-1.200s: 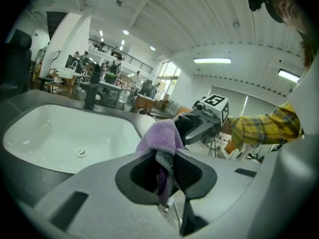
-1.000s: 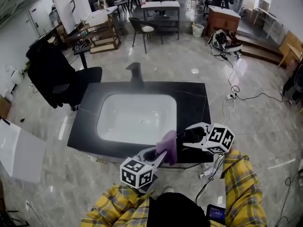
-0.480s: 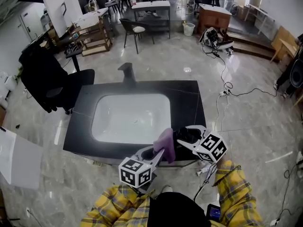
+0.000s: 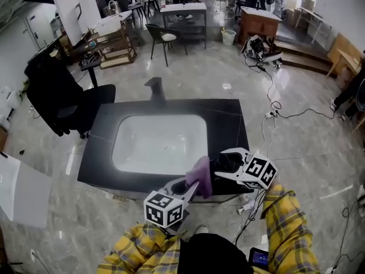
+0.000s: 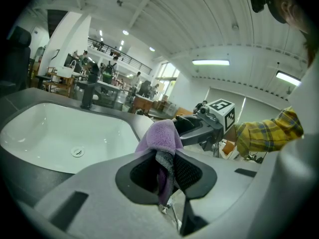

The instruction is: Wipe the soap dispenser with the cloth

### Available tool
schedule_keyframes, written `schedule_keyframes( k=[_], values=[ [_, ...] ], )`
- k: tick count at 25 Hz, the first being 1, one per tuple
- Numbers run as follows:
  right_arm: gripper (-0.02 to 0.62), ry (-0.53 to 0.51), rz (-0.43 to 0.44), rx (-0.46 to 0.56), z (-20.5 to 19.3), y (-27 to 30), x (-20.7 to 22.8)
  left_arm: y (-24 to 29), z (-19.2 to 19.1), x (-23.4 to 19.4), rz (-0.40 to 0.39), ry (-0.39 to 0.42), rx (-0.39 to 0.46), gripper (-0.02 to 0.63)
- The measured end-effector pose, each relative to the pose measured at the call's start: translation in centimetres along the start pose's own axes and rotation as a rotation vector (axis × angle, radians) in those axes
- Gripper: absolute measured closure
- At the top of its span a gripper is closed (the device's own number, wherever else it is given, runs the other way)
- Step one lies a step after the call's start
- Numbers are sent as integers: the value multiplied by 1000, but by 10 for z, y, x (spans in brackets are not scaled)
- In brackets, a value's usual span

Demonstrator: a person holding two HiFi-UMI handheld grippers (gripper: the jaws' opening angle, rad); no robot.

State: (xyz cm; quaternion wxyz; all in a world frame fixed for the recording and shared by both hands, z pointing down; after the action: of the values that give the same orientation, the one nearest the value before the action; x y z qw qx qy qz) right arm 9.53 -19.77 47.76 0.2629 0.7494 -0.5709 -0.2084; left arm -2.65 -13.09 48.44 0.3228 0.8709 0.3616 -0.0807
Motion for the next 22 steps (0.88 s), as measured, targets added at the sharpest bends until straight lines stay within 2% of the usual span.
schedule_keyframes(
  k=[4,7,10,15,22],
  values=[
    [364,-48,82,-46,4,3,1,-3,-1,-2,6,-6,2,541],
    [376,-89,98,-79,4,8,2,-4,-2,-5,13,-12,2,541],
    [380,-84,95,-77,3,9,2,-5,-3,-6,17,-15,6,541],
    [382,-14,11,-51,3,6,3,-4,-1,-8,20,-21,11,541],
    [382,155,-184,-35,-1,4,7,2,1,-8,12,-22,18,541]
  ],
)
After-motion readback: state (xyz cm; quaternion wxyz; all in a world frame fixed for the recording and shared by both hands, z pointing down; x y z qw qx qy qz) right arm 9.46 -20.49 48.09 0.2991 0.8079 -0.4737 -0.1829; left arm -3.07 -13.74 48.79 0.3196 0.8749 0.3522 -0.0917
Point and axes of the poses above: the fingertips, and each gripper's own axes: y forward along the fingers, x to its right, z out of its top, the point moved 4 cm from there along -y, backward along the fingers, and after that the axes turned 9 degrees about -x, right-handed, at the moved point
